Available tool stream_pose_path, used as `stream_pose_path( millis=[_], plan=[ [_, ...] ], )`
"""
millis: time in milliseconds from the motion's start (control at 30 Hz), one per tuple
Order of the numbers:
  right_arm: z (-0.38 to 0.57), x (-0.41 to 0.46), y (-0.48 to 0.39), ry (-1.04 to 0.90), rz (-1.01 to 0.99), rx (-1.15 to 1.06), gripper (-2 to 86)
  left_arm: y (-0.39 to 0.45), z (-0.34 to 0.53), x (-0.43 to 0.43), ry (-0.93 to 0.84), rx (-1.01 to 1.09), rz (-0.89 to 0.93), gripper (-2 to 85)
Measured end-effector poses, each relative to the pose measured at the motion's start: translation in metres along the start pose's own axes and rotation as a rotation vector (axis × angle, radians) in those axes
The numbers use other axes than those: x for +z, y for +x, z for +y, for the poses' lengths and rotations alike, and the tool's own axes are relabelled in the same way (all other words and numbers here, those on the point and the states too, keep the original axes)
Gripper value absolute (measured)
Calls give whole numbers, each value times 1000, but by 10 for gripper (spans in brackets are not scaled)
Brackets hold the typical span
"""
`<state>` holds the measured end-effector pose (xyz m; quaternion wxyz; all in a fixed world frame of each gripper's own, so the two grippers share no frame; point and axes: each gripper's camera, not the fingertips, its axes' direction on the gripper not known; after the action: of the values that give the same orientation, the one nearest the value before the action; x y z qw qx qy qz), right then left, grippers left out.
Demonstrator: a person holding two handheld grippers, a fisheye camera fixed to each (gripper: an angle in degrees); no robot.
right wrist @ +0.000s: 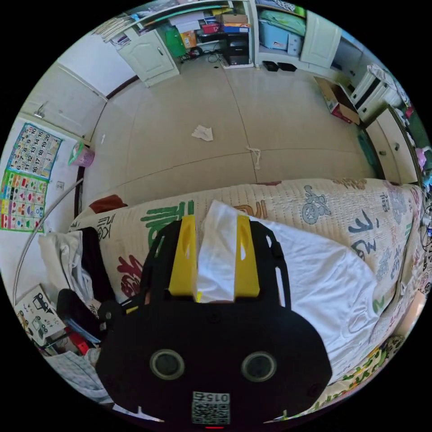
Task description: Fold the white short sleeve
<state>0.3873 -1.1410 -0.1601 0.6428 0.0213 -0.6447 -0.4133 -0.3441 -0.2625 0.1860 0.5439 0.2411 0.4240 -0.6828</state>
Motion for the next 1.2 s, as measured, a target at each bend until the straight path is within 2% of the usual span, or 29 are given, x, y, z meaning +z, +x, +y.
stream_pose_path(
  millis=[133, 300, 500, 633, 700, 867, 1000, 1067, 1133, 1200],
  plan=[
    [-17, 12, -21, -52, 98, -66, 52, -10, 13, -17, -2, -54, 44, -3],
    [-14, -10, -20, 20, 119, -59, -3, -5, 18, -30, 30, -24, 29, -5],
    [54, -101, 39, 273, -12, 27, -8, 61, 26, -57, 128, 382, 40, -5],
    [150, -136, 100, 377, -42, 196, -8, 113, 46, -46, 40, 714, 123, -4],
    [193, -129, 118, 361, -2, 278, -8, 129, 57, -34, -12, 798, 116, -3],
    [289, -69, 147, 261, 5, 483, -2, 162, 89, 12, -300, 999, 118, 1],
    [321, -45, 149, 188, -28, 501, 32, 171, 103, 32, -464, 1063, 116, 6],
    [337, -47, 149, 179, 20, 511, 47, 173, 104, 30, -536, 1088, 205, 7],
    [346, -56, 147, 220, 60, 497, 56, 172, 98, 24, -520, 1055, 299, 8],
    [350, -63, 142, 285, 65, 444, 57, 170, 87, 19, -422, 970, 330, 7]
  ],
)
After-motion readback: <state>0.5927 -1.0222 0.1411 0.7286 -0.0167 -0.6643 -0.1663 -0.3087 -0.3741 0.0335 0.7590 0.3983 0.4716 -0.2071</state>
